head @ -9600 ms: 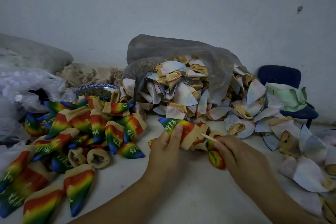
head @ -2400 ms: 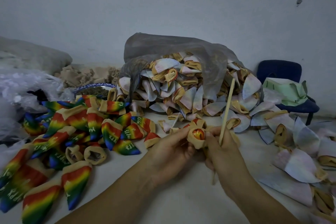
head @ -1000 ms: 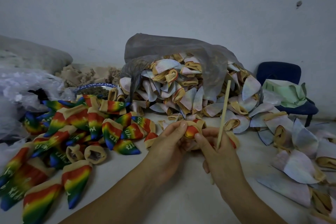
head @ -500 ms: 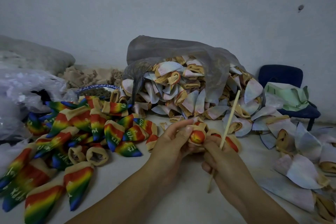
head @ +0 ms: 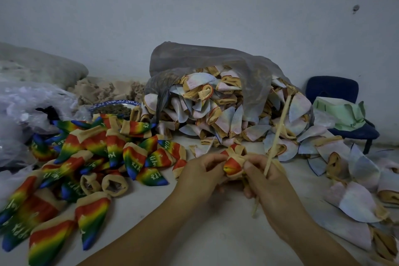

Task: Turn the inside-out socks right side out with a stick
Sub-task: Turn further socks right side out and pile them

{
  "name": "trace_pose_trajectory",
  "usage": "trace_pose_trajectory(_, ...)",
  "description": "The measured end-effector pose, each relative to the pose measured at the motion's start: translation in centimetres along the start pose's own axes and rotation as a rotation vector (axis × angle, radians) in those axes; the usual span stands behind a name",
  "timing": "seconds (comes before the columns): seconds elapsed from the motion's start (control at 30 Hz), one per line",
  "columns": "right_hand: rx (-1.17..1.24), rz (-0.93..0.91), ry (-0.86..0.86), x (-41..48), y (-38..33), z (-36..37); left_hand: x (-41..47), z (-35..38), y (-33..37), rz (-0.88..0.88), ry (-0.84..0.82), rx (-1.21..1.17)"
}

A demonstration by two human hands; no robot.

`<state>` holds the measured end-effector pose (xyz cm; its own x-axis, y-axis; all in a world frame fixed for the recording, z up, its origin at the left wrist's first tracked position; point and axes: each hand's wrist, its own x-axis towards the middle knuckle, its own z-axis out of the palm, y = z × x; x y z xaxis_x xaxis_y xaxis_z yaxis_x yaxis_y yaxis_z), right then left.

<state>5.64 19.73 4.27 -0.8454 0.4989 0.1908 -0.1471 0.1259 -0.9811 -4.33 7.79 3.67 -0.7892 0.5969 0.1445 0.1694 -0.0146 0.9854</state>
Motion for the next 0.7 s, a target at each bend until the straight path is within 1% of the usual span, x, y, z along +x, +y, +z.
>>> trace_pose_trajectory(0.07,-0.219,-0.084,0.01,-0.1,0.1,-0.1,0.3,-0.3,0.1,-0.04,0.046,-0.005)
trace_pose_trajectory(0.2,-0.532,-0.316,-0.014,0.0,-0.1,-0.2,0.7,-0.7,0.1,-0.197,0.098,-0.355)
trace_pose_trajectory(0.27,-0.612,-0.355,-0.009,0.1,0.0,-0.2,0.9,-0.8,-0.1,-0.283,0.087,-0.502)
trace_pose_trajectory(0.33,-0.646,-0.366,0.005,0.3,0.3,-0.4,0.9,-0.9,0.0,-0.328,0.032,-0.641)
trace_pose_trajectory(0.4,-0.626,-0.342,0.022,0.4,0.6,-0.3,0.9,-0.9,0.2,-0.328,-0.052,-0.721)
trace_pose_trajectory(0.43,-0.572,-0.309,0.027,0.4,0.8,-0.2,0.8,-0.8,0.3,-0.32,-0.094,-0.724)
trace_pose_trajectory(0.53,-0.398,-0.193,0.045,0.4,1.0,0.0,0.7,-0.9,0.4,-0.289,-0.158,-0.6)
trace_pose_trajectory(0.63,-0.255,-0.06,0.101,0.6,1.0,-0.4,0.8,-0.8,0.4,-0.251,-0.172,-0.382)
trace_pose_trajectory(0.67,-0.187,-0.027,0.092,0.6,0.9,-0.5,0.9,-0.8,0.3,-0.25,-0.168,-0.385)
trace_pose_trajectory(0.7,-0.111,-0.011,0.059,0.5,0.8,-0.5,0.9,-0.8,0.2,-0.264,-0.164,-0.451)
